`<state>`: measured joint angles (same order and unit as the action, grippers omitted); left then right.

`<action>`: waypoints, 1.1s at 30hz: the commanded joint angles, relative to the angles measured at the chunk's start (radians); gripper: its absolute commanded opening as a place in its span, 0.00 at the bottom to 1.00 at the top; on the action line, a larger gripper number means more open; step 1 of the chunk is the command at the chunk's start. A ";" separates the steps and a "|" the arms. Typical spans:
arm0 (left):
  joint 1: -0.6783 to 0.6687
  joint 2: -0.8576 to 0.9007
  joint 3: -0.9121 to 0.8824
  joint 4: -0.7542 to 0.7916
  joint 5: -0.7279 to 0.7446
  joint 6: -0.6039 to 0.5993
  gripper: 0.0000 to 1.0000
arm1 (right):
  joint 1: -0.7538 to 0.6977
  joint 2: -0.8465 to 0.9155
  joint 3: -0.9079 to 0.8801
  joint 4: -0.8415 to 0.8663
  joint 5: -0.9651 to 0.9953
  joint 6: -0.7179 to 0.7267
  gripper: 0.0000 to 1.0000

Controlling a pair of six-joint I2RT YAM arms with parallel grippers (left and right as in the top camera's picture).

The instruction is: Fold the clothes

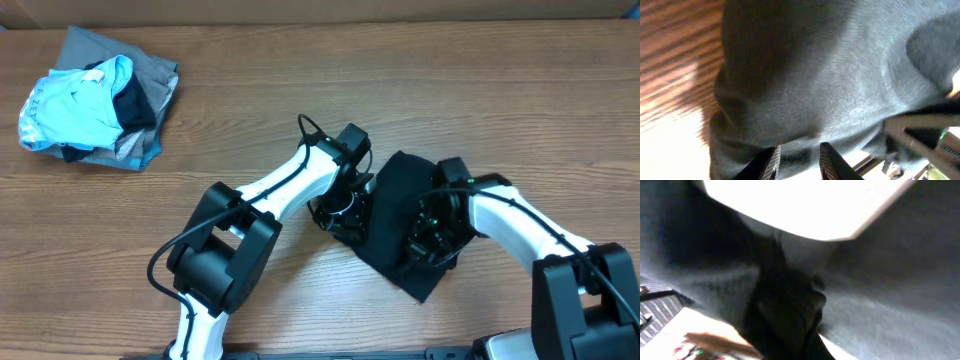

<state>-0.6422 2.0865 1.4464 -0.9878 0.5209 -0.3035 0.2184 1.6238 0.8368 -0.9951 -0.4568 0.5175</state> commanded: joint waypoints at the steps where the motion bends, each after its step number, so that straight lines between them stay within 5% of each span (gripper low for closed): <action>1: 0.010 0.027 -0.007 -0.002 -0.023 0.012 0.31 | -0.005 -0.074 0.080 -0.066 0.217 -0.059 0.39; 3: 0.010 0.027 -0.007 0.000 -0.024 0.012 0.31 | -0.006 -0.094 0.093 -0.101 0.183 -0.079 0.59; 8: 0.010 0.027 -0.007 0.001 -0.025 0.012 0.32 | -0.031 -0.109 0.095 -0.135 0.175 -0.079 0.64; 16: 0.010 0.027 -0.006 -0.014 -0.024 0.020 0.28 | -0.138 -0.107 0.093 0.114 0.147 -0.066 0.15; 23: 0.044 0.021 0.034 -0.064 0.049 0.073 0.41 | -0.131 0.028 0.027 0.194 0.146 -0.027 0.12; 33: 0.159 0.019 0.102 -0.037 0.088 0.148 0.70 | -0.170 0.103 0.024 0.077 0.289 0.011 0.07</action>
<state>-0.5064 2.0914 1.5257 -1.0744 0.5629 -0.2077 0.0601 1.6981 0.8803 -0.9089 -0.2874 0.5098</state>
